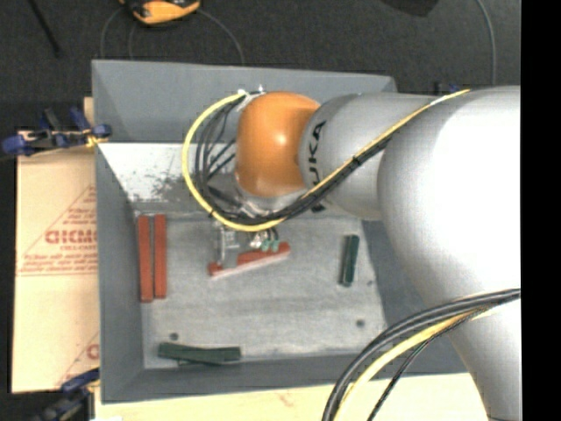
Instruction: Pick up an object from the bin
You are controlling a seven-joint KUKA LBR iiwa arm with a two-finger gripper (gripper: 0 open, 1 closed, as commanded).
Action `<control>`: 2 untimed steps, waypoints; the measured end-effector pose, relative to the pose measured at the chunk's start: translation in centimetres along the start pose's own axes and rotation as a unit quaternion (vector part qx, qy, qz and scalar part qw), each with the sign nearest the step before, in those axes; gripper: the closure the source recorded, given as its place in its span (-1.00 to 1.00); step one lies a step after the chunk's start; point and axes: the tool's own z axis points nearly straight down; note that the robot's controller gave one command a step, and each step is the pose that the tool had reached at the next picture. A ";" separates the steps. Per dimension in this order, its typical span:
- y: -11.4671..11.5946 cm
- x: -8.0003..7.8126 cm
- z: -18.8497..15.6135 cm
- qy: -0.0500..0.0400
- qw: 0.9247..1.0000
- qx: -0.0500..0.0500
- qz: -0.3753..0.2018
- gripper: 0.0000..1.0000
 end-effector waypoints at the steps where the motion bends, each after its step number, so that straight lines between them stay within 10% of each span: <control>1: 0.0 0.0 0.0 0.000 1.000 0.000 0.001 1.00; 2: 0.0 0.0 0.0 0.000 1.000 0.000 0.001 1.00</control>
Offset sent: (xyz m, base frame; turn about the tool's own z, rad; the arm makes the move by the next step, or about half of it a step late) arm 0.0000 0.0000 0.0000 0.0000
